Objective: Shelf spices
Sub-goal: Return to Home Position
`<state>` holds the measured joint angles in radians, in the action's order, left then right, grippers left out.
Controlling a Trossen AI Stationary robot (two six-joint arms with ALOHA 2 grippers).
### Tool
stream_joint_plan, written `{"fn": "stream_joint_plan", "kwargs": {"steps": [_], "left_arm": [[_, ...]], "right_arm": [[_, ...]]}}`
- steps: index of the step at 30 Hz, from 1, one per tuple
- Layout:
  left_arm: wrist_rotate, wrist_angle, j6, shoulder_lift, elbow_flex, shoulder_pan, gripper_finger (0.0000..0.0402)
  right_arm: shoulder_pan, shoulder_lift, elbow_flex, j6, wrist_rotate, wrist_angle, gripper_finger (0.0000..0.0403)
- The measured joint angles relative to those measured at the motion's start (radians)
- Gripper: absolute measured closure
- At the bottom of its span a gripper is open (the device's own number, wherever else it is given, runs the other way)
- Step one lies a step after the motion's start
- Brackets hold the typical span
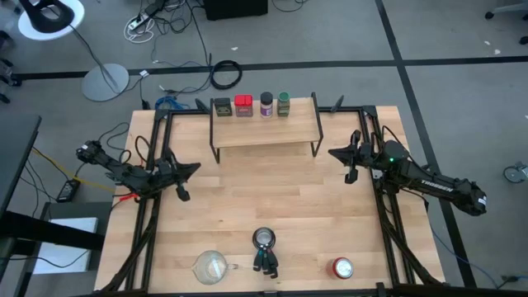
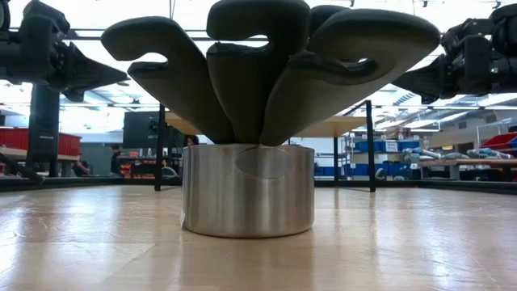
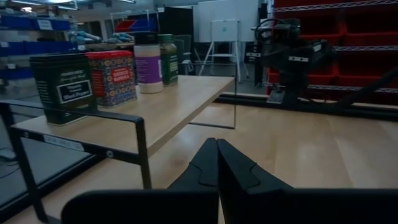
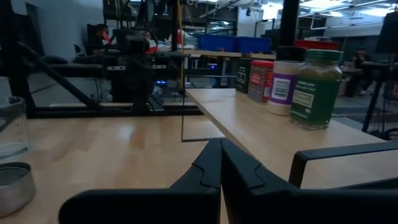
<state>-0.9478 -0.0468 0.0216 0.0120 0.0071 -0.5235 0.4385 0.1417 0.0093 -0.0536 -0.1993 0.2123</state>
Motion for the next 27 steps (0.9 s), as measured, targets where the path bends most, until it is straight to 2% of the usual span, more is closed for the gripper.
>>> {"fn": "stream_joint_plan", "kwargs": {"steps": [7,27], "left_arm": [[-0.050,0.006,0.000,0.000,0.000,0.000,0.0401],[-0.058,0.008,0.031,0.000,0.000,0.000,0.0397]], "right_arm": [[0.000,0.000,0.000,0.018,0.001,-0.020,0.0403],[0.000,0.000,-0.001,0.061,-0.003,-0.082,0.0391]]}}
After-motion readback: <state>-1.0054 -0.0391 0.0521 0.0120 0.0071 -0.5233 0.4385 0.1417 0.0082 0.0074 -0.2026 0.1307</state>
